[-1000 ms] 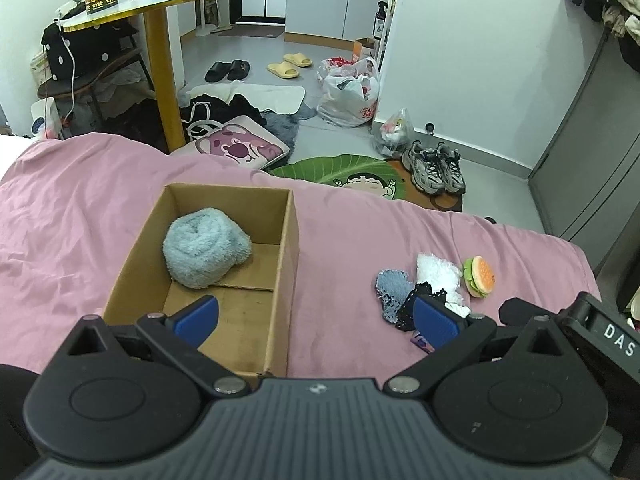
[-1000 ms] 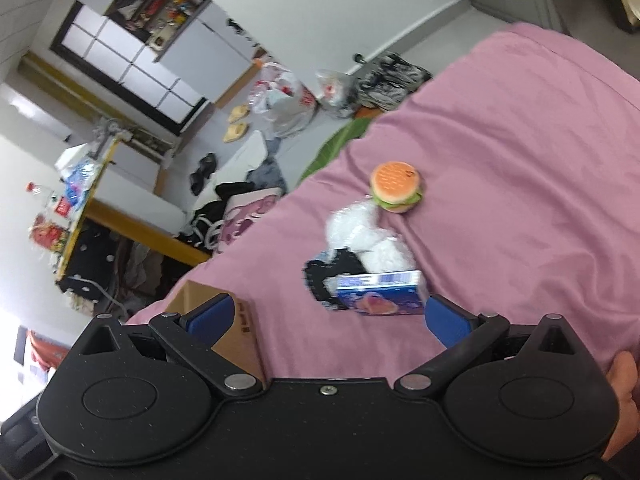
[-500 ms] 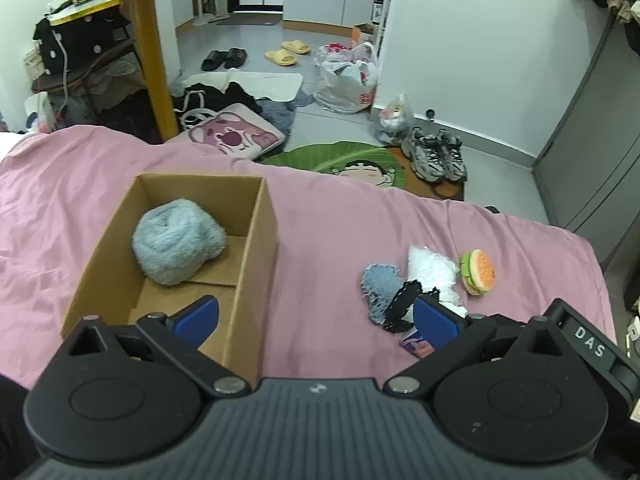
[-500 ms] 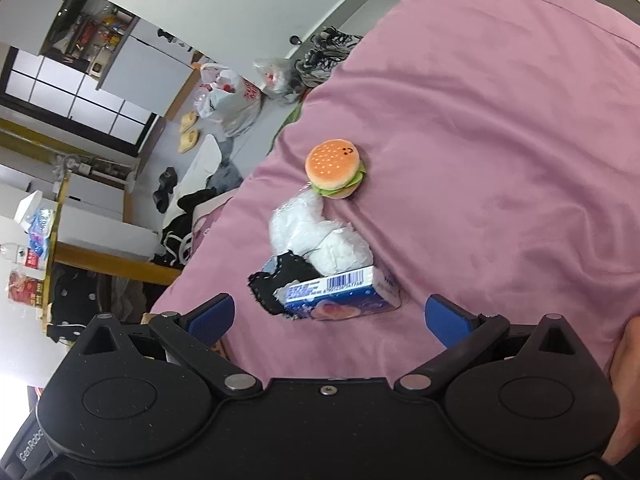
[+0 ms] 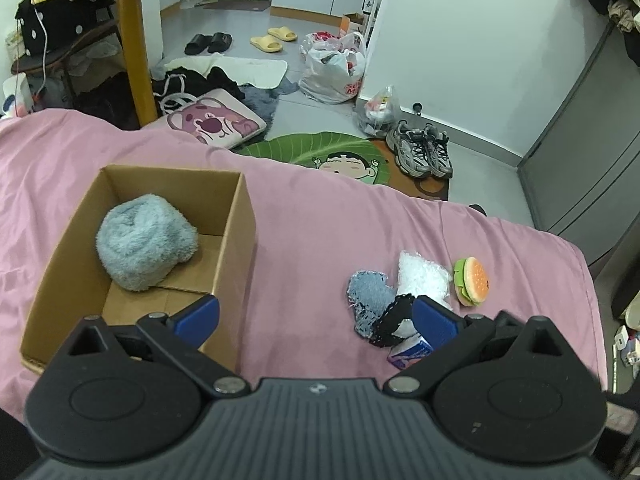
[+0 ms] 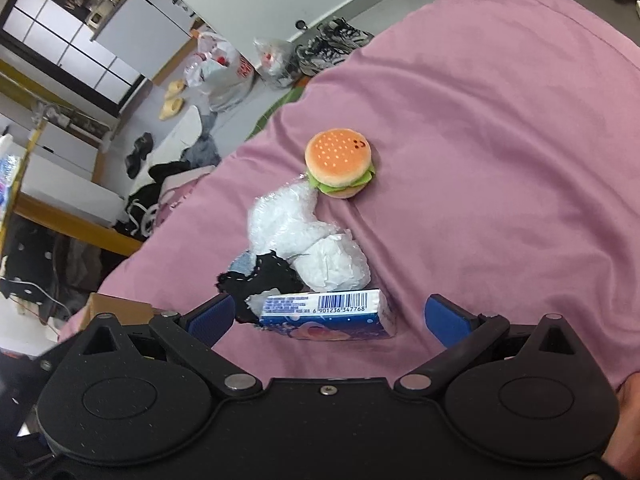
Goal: Organize soft objects
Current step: 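Grasp the black fabric with the left gripper while the right gripper grasps the blue carton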
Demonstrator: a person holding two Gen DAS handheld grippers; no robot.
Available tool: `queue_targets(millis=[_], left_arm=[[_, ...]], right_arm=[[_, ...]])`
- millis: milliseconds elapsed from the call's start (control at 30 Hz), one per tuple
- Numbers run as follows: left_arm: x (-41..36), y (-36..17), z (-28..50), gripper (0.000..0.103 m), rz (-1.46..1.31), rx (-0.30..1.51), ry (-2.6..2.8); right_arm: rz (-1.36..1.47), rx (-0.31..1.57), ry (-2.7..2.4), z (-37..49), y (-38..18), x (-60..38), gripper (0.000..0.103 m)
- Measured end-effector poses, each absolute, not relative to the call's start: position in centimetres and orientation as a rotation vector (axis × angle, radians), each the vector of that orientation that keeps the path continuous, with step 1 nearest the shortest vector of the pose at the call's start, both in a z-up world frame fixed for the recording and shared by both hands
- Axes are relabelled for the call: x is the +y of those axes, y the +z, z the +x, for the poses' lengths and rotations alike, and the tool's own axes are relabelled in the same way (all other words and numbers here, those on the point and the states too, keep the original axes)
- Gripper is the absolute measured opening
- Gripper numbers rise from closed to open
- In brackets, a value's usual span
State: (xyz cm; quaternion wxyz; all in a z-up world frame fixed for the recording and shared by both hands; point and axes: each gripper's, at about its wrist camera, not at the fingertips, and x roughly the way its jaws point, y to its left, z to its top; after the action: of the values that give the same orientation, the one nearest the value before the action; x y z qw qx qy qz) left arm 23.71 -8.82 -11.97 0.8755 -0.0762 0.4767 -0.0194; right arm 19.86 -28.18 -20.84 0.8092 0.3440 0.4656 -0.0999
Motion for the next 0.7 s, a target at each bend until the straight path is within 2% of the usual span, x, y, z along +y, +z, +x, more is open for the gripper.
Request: queue_targets(millis=[267,333,367,700], left_arm=[[-8.7,-13.0,25.7,0.102,-0.183,1.027,-0.069],[-8.8,-13.4,26.3,0.102,-0.19,1.047,-0.078],[-9.0,-13.6,26.6,0.102,-0.195,1.054,-0.083],[-10.7,-15.4,28.1,0.102,-0.197,1.083,-0.106]], right_arm=[[0.582,1.045,-0.225,21.5,-22.1,-25.8,0.1],[0.574,1.041,-0.207,21.5,-22.1,-25.7,0.087],[0.567,1.041,-0.207,21.4,-22.0,-25.7,0.076],[0.631,0.983,-0.266,20.0,-21.4,-27.4,0.073]])
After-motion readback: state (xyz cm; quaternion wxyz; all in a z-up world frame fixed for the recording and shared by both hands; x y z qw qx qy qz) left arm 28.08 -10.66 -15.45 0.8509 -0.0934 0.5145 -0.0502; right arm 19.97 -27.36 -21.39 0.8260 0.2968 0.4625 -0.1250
